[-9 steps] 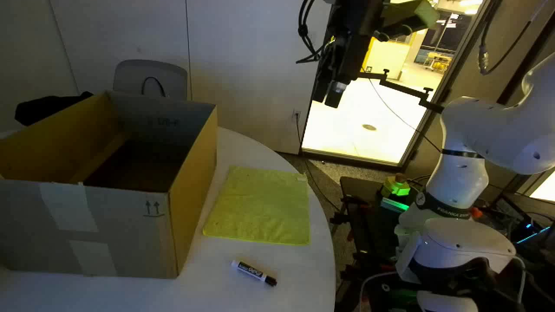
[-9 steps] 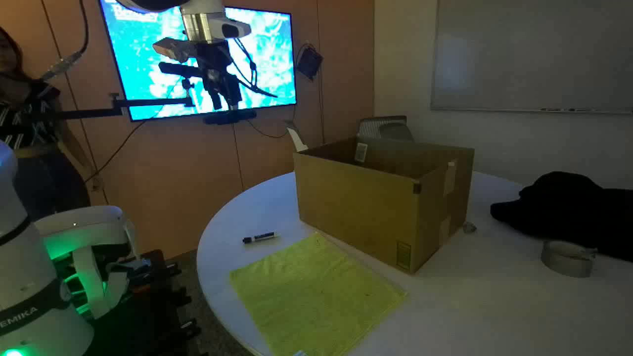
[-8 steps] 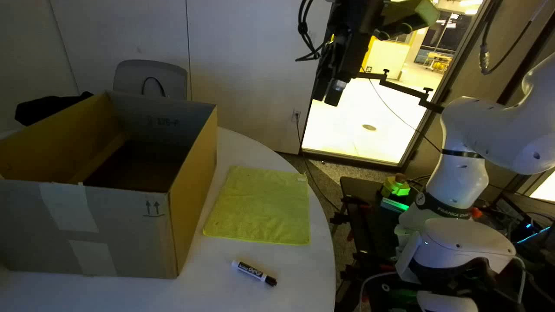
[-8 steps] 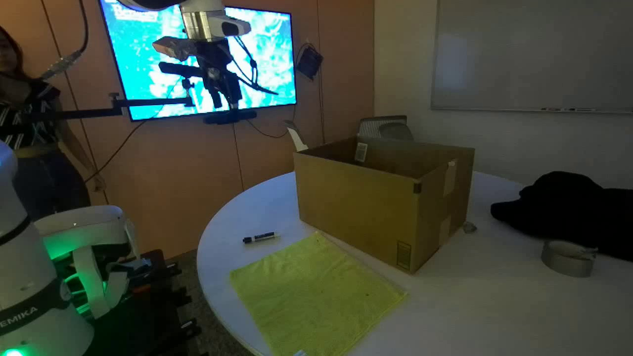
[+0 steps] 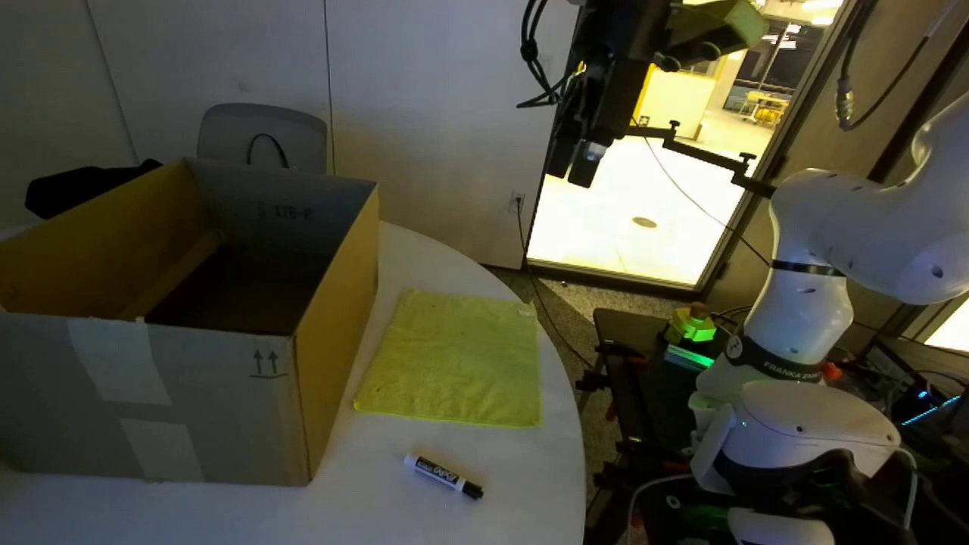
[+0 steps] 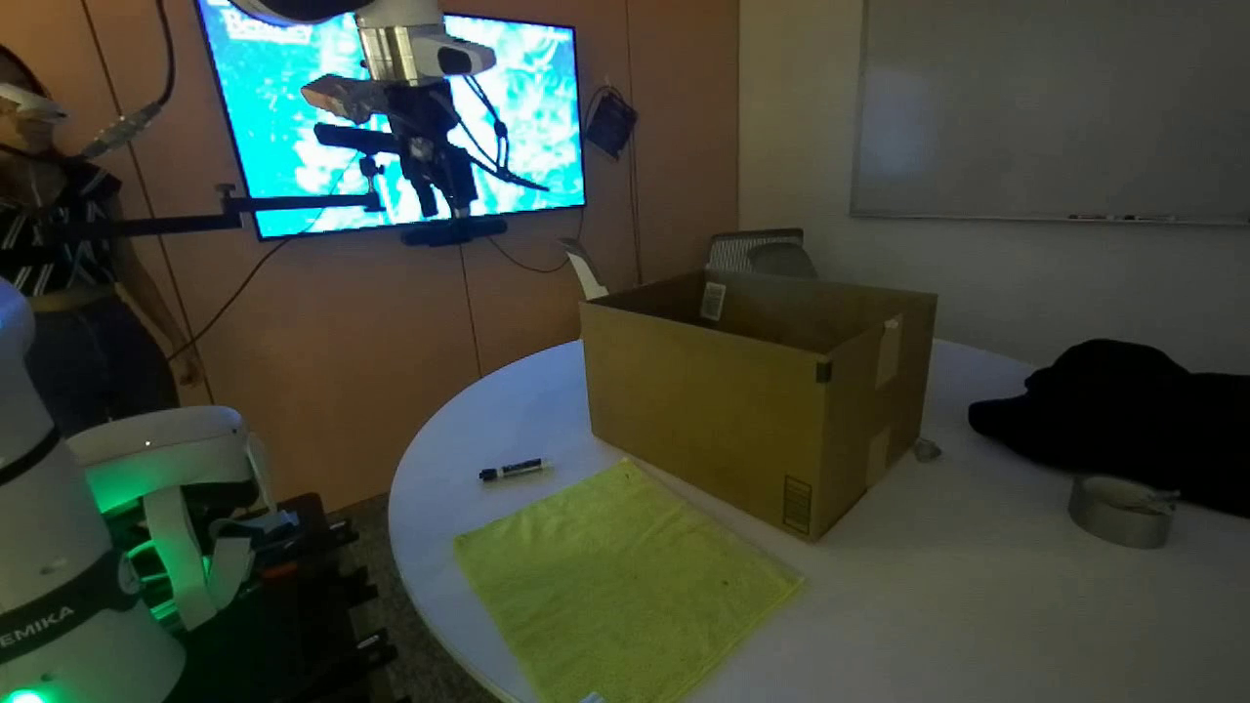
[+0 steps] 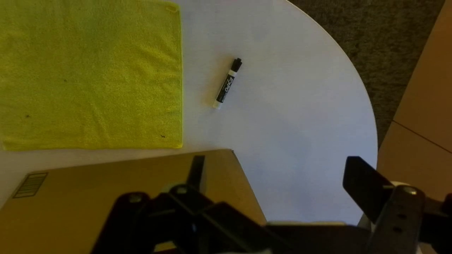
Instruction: Put the marker on the towel then put it inside the box
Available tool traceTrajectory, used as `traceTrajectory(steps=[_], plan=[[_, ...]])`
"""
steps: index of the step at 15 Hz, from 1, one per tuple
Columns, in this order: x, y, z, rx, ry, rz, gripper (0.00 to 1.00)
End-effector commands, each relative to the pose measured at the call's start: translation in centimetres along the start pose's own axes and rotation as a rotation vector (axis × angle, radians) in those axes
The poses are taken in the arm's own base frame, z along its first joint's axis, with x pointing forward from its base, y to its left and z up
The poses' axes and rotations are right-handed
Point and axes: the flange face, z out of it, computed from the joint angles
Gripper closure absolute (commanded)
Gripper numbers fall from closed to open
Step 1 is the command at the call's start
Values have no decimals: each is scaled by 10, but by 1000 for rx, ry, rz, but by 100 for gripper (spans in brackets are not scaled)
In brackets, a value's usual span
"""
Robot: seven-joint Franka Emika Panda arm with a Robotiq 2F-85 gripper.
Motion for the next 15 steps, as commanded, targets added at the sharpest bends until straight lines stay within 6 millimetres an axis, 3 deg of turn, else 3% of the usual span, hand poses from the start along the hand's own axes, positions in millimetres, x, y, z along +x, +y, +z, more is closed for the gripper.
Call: traceTrajectory(steps=[1, 8, 10, 15], plan=[[23, -29, 62, -8, -17, 8, 0], [49, -78, 206, -34, -13, -39, 0], [51, -85, 238, -40, -41, -41, 0], [52, -77, 290, -55, -122, -39, 0]])
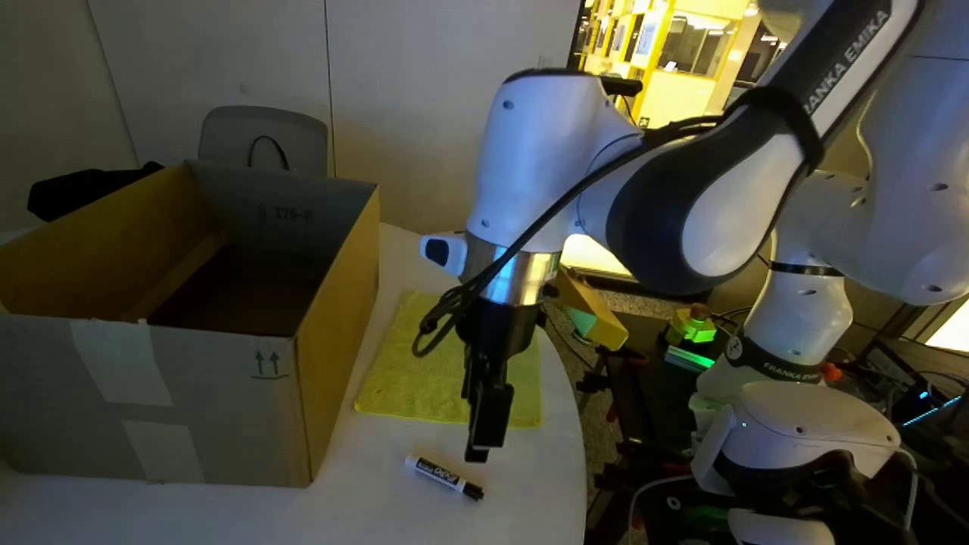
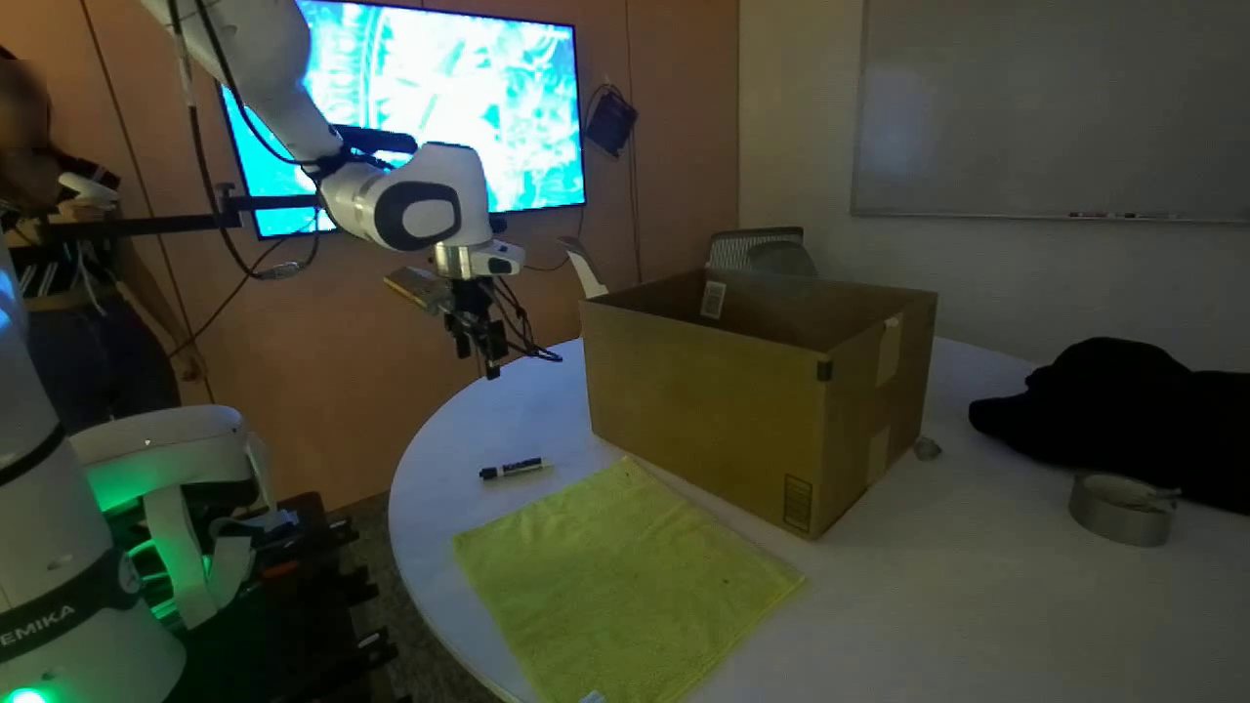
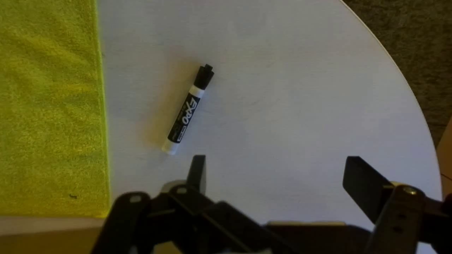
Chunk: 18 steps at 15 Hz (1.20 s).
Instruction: Put the marker on the towel then put it inside the box
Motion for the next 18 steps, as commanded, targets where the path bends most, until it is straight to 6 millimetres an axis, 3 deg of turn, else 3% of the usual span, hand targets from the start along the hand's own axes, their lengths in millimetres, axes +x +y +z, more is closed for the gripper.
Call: traceTrajectory(steps=[1, 12, 18], plan=[[13, 0, 29, -5, -27, 5, 0], [8, 4, 122, -58, -48, -17, 0], [16, 23, 152, -136, -5, -7, 0]])
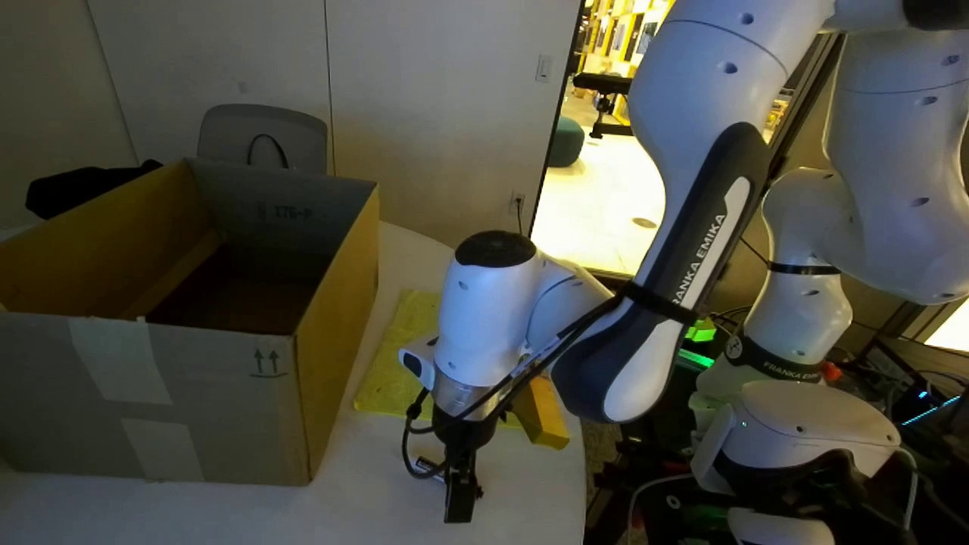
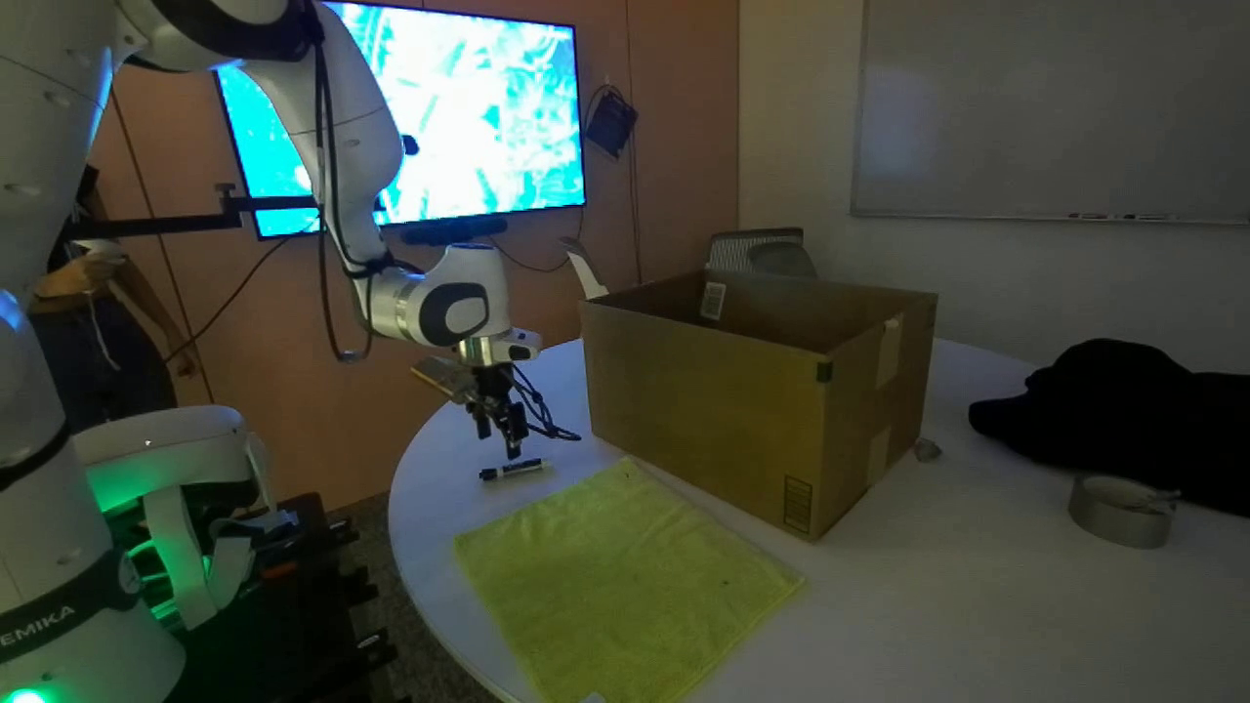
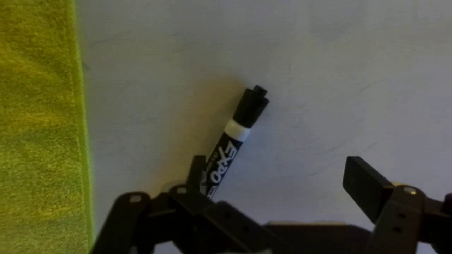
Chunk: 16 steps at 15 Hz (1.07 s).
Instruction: Put the marker on the towel then put it inside the box
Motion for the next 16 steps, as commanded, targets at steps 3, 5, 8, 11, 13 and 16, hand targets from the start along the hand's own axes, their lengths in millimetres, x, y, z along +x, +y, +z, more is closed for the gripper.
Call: traceTrajectory(steps=[3, 5, 8, 11, 13, 16], plan=[[13, 4, 24, -53, 18, 16, 0], [14, 2, 29, -54, 3, 9, 0], [13, 0, 33, -38, -19, -1, 9], [11, 0, 36, -30, -36, 3, 33], [10, 2, 32, -27, -40, 2, 47], [11, 5, 23, -28, -50, -1, 70]])
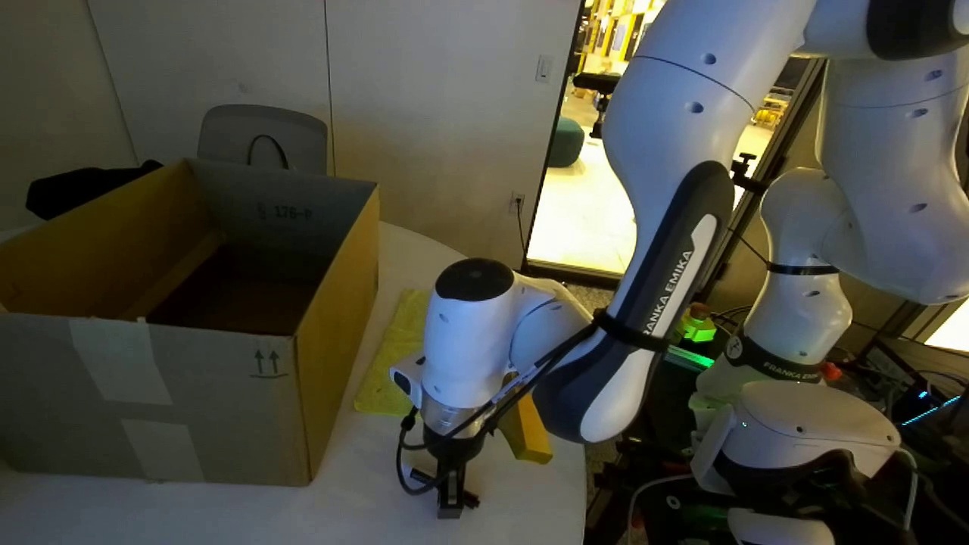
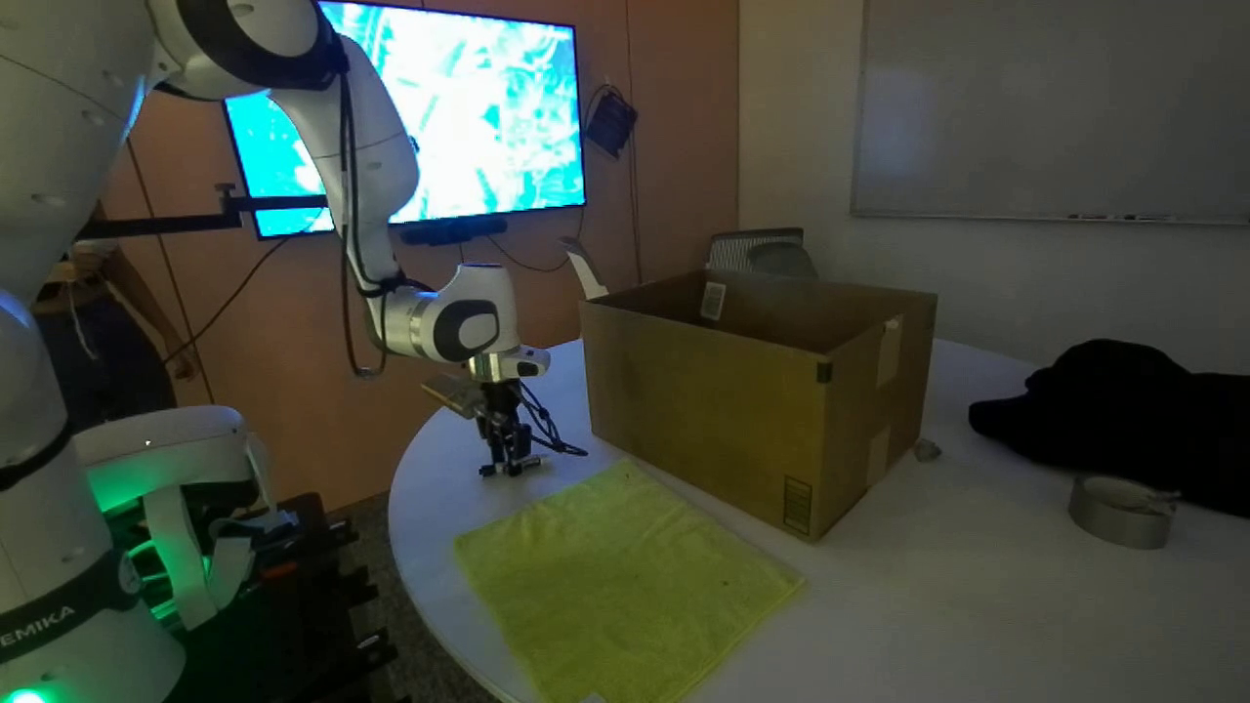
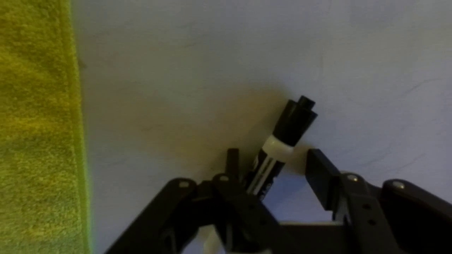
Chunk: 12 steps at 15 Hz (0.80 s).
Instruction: Put the marker on the towel then put it inside the box
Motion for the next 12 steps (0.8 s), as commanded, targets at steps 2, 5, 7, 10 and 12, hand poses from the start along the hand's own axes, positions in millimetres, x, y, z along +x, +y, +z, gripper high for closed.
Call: traceTrajectory(steps=[2, 5, 7, 10, 12], plan=[[2, 6, -15, 12, -24, -18, 86], [1, 11, -22, 16, -36, -31, 96], [2, 24, -31, -6, -24, -10, 95], [4, 67, -52, -56, 18, 81, 95], [5, 101, -62, -107, 40, 139, 95]])
